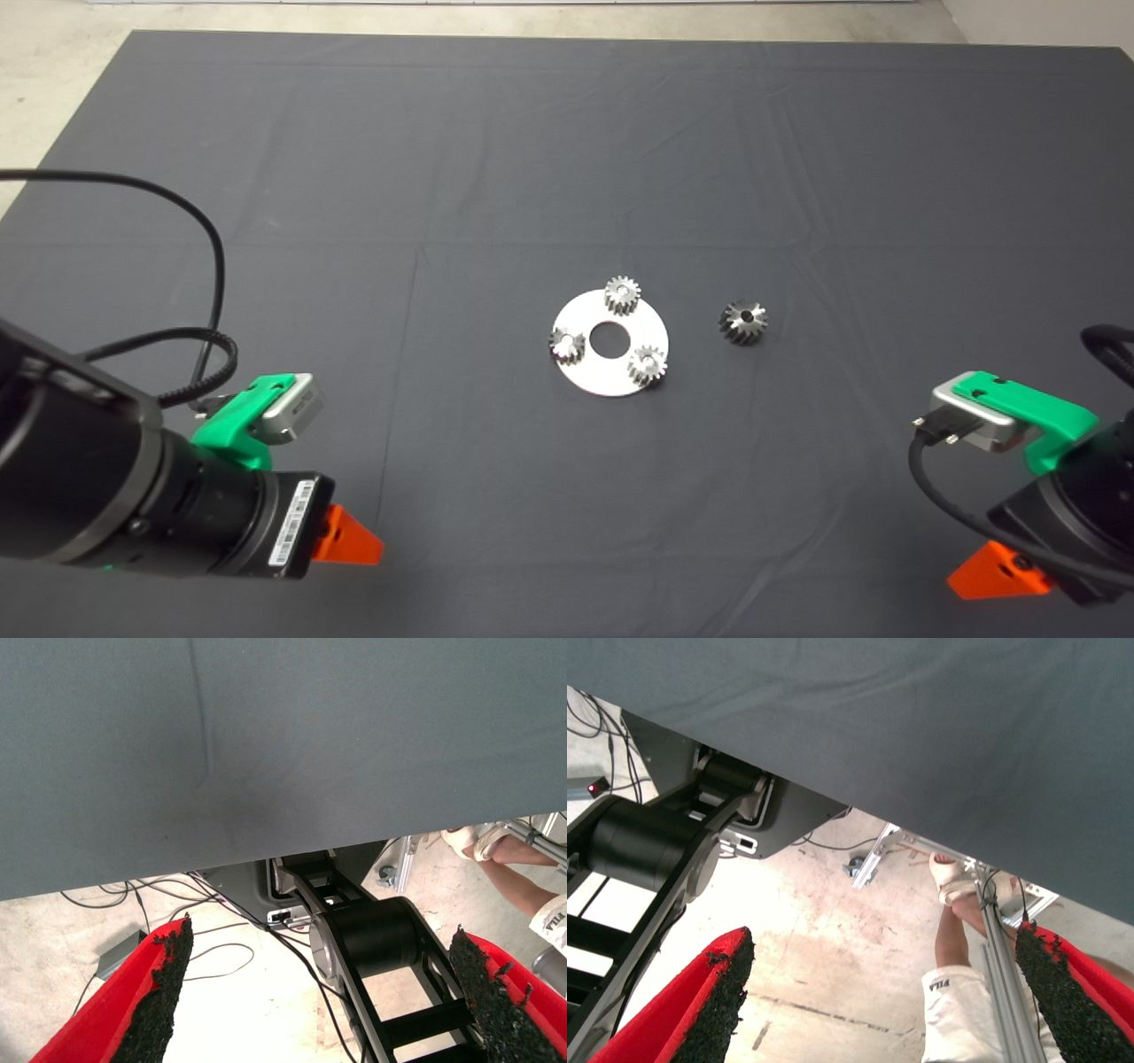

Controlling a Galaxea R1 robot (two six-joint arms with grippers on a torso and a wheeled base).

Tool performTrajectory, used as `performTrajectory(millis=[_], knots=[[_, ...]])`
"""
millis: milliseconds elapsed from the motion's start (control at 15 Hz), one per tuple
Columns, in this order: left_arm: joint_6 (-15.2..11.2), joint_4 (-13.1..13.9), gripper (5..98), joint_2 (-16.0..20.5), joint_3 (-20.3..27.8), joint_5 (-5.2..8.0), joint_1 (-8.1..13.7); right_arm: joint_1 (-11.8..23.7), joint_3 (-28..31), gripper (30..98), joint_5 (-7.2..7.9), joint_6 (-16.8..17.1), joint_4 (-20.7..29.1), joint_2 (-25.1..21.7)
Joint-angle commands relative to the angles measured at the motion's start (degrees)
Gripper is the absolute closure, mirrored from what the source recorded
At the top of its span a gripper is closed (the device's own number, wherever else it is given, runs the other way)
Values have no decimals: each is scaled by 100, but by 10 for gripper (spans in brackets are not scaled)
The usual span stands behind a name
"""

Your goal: Remove an incorrectly installed larger gear and replace it with the correct smaller gear

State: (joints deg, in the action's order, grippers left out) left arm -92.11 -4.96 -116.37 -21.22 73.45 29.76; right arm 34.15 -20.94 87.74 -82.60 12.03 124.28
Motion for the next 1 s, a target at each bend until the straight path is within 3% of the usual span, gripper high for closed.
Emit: performTrajectory(millis=[0, 800, 933], knots=[[-17, 92, 301, 22, 94, -5, 83, 75, 48, 502, 613, -63, 133, 5], [-17, 92, 301, 145, 94, 0, 83, 66, 48, 502, 607, -63, 124, 5], [-17, 92, 254, 145, 94, -1, 83, 66, 48, 502, 613, -63, 124, 5]])
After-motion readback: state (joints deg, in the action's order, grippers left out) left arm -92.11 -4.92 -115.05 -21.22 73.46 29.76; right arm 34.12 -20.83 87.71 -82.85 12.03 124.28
